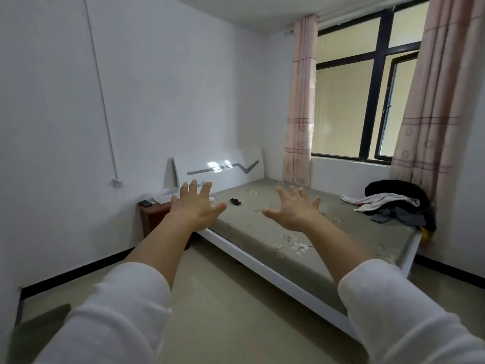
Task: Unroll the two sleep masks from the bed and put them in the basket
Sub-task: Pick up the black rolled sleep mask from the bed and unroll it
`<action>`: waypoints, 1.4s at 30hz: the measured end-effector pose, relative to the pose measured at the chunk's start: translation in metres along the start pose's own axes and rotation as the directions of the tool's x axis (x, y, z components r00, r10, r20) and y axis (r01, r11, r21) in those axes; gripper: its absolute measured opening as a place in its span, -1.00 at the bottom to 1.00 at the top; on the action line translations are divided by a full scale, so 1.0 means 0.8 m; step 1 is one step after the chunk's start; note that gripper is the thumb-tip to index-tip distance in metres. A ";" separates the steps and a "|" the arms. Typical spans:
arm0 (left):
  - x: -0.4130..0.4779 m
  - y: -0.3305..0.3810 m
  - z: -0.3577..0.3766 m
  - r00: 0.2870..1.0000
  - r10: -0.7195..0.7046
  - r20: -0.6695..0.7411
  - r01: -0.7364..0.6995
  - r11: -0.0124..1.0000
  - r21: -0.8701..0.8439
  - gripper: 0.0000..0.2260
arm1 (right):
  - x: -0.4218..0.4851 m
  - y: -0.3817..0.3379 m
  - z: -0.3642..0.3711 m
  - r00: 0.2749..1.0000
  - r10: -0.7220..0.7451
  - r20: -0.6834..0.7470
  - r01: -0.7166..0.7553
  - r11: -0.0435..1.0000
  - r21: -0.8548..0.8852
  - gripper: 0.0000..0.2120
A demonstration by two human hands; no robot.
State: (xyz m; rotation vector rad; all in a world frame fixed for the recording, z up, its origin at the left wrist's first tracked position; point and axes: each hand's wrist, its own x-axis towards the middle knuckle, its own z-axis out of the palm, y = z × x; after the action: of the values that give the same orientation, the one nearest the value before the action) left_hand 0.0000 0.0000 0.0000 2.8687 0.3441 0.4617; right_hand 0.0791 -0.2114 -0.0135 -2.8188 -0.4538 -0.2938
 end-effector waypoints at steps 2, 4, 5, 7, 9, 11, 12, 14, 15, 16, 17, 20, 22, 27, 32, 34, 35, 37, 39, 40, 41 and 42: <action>0.012 -0.008 0.003 1.000 -0.002 0.003 0.002 1.000 0.018 -0.35 | 0.012 -0.007 0.004 1.000 0.004 -0.015 -0.004 1.000 -0.028 -0.24; 0.027 -0.018 0.008 1.000 -0.006 0.011 0.005 1.000 0.030 -0.35 | 0.027 -0.011 0.010 1.000 0.011 -0.019 -0.012 0.999 -0.035 -0.25; 0.035 -0.022 0.011 1.000 -0.003 0.014 0.003 1.000 0.029 -0.35 | 0.035 -0.013 0.014 1.000 0.010 -0.017 -0.011 0.999 -0.031 -0.25; 0.051 -0.028 0.016 1.000 -0.002 0.022 0.001 0.999 0.034 -0.35 | 0.051 -0.017 0.021 1.000 0.010 -0.010 -0.010 0.999 -0.036 -0.24; 0.070 -0.034 0.021 1.000 -0.008 0.026 0.007 0.999 0.035 -0.35 | 0.072 -0.019 0.025 1.000 0.017 -0.007 -0.018 0.999 -0.046 -0.24; 0.091 -0.038 0.027 0.999 -0.013 0.029 0.012 0.999 0.030 -0.36 | 0.093 -0.022 0.031 1.000 0.019 0.004 -0.018 0.998 -0.058 -0.24; 0.103 -0.039 0.031 0.999 -0.015 0.030 0.014 0.999 0.029 -0.36 | 0.105 -0.023 0.034 1.000 0.016 0.008 -0.015 0.998 -0.066 -0.25; 0.130 -0.042 0.040 0.999 -0.015 0.028 0.014 1.000 0.027 -0.36 | 0.131 -0.023 0.042 1.000 0.012 0.014 -0.011 0.997 -0.070 -0.25; 0.144 -0.043 0.046 1.000 -0.011 0.026 0.011 1.000 0.028 -0.36 | 0.146 -0.023 0.047 1.000 0.007 0.012 -0.006 0.997 -0.074 -0.25; 0.159 -0.045 0.053 0.999 -0.012 0.033 0.011 0.999 0.034 -0.36 | 0.161 -0.022 0.053 1.000 0.006 0.017 -0.004 0.996 -0.086 -0.25; 0.176 -0.046 0.060 0.999 -0.012 0.036 0.011 0.999 0.031 -0.36 | 0.178 -0.020 0.058 1.000 0.004 0.016 -0.002 0.995 -0.099 -0.25; 0.234 -0.052 0.084 0.999 -0.014 0.044 0.013 1.000 0.015 -0.36 | 0.237 -0.014 0.077 1.000 -0.001 0.026 0.003 0.994 -0.110 -0.25; 0.277 -0.056 0.098 0.999 -0.010 0.040 0.010 1.000 0.020 -0.36 | 0.281 -0.011 0.089 1.000 -0.003 0.030 0.006 0.995 -0.104 -0.25; 0.390 -0.064 0.132 1.000 -0.008 0.019 0.008 1.000 0.027 -0.36 | 0.395 -0.008 0.121 0.999 -0.010 0.036 0.014 0.993 -0.115 -0.26; 0.493 -0.086 0.172 0.999 -0.021 0.028 0.020 0.999 0.040 -0.36 | 0.499 -0.014 0.159 0.998 -0.022 0.060 0.031 0.989 -0.143 -0.27; 0.535 -0.097 0.190 0.999 -0.026 0.037 0.024 0.999 0.047 -0.36 | 0.542 -0.018 0.179 0.998 -0.019 0.066 0.028 0.990 -0.136 -0.27; 0.552 -0.103 0.197 0.999 -0.022 0.040 0.020 0.999 0.047 -0.36 | 0.559 -0.019 0.186 0.998 -0.021 0.067 0.030 0.991 -0.134 -0.27; 0.597 -0.117 0.215 0.999 -0.016 0.049 0.014 0.998 0.055 -0.36 | 0.606 -0.026 0.208 0.997 -0.025 0.073 0.035 0.991 -0.133 -0.27; 0.649 -0.136 0.235 0.998 -0.013 0.062 0.009 0.998 0.064 -0.36 | 0.659 -0.035 0.234 0.996 -0.026 0.080 0.037 0.990 -0.133 -0.29; 0.676 -0.146 0.245 0.998 -0.012 0.066 0.008 0.998 0.066 -0.36 | 0.686 -0.040 0.247 0.997 -0.023 0.078 0.034 0.990 -0.135 -0.29; 0.704 -0.157 0.254 0.998 -0.008 0.068 0.003 0.998 0.067 -0.36 | 0.714 -0.046 0.260 0.997 -0.021 0.075 0.031 0.990 -0.139 -0.30; 0.731 -0.169 0.264 0.998 -0.002 0.070 -0.003 0.998 0.069 -0.36 | 0.743 -0.052 0.273 0.997 -0.017 0.072 0.027 0.990 -0.141 -0.29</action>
State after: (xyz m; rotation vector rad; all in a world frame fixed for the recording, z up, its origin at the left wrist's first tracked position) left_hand 0.5838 0.2450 -0.0647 2.9432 0.3536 0.3547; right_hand 0.6523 0.0559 -0.0670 -2.9727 -0.4985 -0.2402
